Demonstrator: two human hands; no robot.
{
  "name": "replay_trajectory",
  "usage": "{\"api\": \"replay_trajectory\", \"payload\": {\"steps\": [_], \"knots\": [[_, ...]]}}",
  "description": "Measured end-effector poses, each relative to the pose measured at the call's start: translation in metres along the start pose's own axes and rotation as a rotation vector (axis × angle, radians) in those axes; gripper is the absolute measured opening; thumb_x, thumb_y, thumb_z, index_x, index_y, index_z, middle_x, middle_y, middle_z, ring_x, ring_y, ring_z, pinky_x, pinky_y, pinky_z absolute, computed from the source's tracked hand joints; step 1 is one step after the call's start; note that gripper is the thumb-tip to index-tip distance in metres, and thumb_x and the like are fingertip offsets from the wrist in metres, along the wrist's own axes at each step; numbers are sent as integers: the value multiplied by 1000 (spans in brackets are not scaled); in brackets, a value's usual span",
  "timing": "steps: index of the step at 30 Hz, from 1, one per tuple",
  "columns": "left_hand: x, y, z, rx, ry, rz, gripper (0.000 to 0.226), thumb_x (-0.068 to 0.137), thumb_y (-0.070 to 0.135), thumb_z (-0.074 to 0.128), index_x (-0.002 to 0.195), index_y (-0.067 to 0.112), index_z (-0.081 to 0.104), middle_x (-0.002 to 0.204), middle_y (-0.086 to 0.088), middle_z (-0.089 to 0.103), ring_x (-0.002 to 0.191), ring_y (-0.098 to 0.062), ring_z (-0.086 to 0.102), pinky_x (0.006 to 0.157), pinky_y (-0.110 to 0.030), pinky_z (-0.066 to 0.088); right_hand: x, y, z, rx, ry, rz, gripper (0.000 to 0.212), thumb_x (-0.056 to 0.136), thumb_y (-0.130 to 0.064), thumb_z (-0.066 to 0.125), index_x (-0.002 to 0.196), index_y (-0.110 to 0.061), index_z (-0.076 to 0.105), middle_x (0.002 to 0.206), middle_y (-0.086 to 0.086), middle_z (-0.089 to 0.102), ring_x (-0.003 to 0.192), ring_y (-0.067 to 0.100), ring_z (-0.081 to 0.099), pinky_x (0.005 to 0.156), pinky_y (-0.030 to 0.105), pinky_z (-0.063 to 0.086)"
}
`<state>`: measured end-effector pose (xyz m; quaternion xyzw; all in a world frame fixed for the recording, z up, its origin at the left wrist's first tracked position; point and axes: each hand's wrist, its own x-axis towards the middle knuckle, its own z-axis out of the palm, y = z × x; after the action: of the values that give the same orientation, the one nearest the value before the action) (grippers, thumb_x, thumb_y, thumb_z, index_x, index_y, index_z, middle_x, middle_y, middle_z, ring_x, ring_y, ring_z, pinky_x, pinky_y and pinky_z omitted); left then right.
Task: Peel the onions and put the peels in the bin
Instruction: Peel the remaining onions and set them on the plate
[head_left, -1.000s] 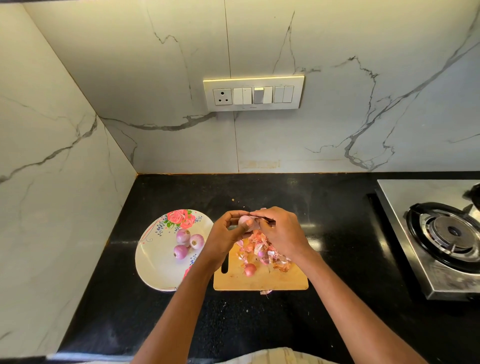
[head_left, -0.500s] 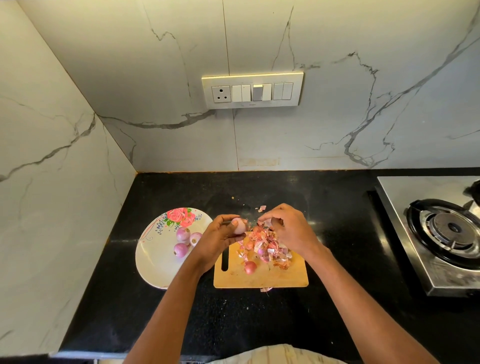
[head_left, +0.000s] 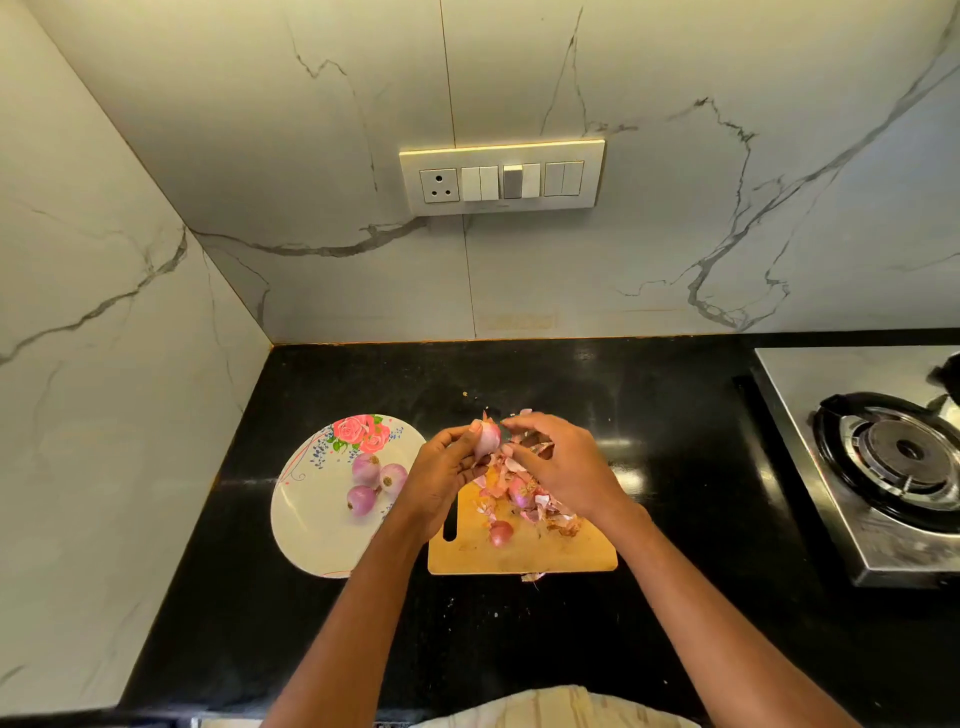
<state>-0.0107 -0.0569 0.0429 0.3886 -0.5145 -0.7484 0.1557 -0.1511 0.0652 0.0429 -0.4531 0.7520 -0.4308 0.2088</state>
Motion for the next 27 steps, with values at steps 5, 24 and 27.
{"api": "replay_trajectory", "payload": {"steps": [5,24,27], "knots": [[0,4,10,-3,-29,19,31,102,32,56,122,10,63,122,-16,68,108,-24,70,79,-24,57,2,-6,1,3,43,-43,34,91,-30,76,124,-26,71,115,-11,72,106,2,66,92,22,56],[-8,12,5,92,-90,32,25,102,27,56,123,15,64,122,-8,69,111,-22,67,85,-26,56,1,-2,-2,76,85,-36,23,96,-28,69,118,-24,74,109,-13,73,101,-3,66,84,12,53],[-9,13,8,185,-104,83,33,96,33,63,126,17,64,118,-2,72,107,-17,69,81,-22,56,2,0,-1,40,93,-27,22,95,-29,69,116,-24,75,109,-13,72,99,-1,65,82,12,53]]}}
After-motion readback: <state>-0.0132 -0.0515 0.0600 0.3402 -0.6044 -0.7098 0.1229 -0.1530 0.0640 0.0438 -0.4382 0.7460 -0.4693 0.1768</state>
